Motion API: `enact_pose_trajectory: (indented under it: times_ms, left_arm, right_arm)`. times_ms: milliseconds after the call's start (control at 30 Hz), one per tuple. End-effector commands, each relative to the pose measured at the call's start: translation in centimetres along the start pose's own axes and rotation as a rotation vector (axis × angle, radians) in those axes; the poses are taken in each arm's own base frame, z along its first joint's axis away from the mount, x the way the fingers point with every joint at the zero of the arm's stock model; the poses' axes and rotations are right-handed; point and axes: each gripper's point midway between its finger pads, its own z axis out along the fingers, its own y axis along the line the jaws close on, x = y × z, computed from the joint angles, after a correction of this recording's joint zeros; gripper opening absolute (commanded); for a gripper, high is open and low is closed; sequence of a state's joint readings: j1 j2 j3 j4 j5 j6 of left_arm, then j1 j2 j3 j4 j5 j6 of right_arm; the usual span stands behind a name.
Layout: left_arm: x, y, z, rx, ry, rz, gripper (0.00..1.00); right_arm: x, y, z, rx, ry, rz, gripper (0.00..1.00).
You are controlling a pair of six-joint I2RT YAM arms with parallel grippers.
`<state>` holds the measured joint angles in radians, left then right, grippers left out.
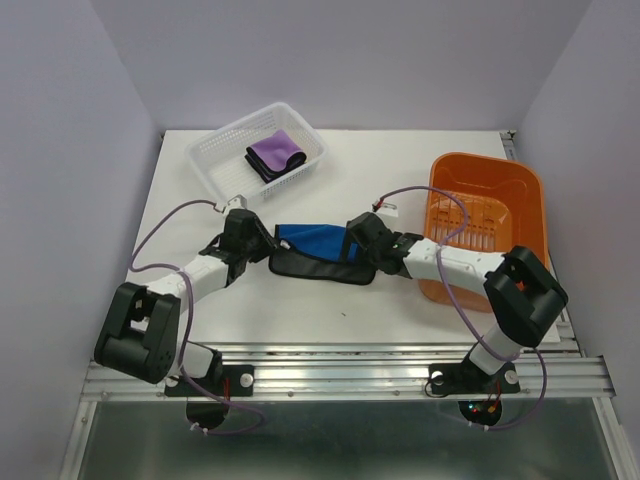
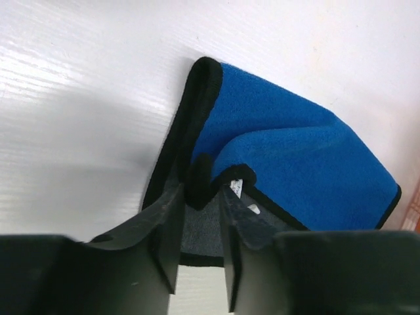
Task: Fold and stack the towels
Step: Fold the towel
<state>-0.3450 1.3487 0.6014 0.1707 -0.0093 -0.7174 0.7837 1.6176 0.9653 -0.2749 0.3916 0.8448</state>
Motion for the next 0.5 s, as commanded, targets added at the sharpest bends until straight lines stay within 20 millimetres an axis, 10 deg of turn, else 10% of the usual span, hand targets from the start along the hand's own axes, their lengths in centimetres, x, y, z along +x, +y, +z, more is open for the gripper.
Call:
enact_pose_trajectory:
  times_ms: [0,100,467]
  left_arm:
    - [-2.2,-2.0,0.3,0.05,-0.053,0.021,0.31]
    - [-2.2,-2.2,0.3,0.056,-0.052,0.022,0.02]
    - [-2.4,-2.3,-0.6,0.082,-0.08,0.022,0.0]
  right_arm:
    - [-1.5,1.3,0.3,-0.037,-0.038,0.028,1.0]
    - [-1.4,1.5,0.5,-0.047,-0.035,0.034,0.97]
    - [-1.7,2.3,1.8,-0.045,-0.035,0.027,0.77]
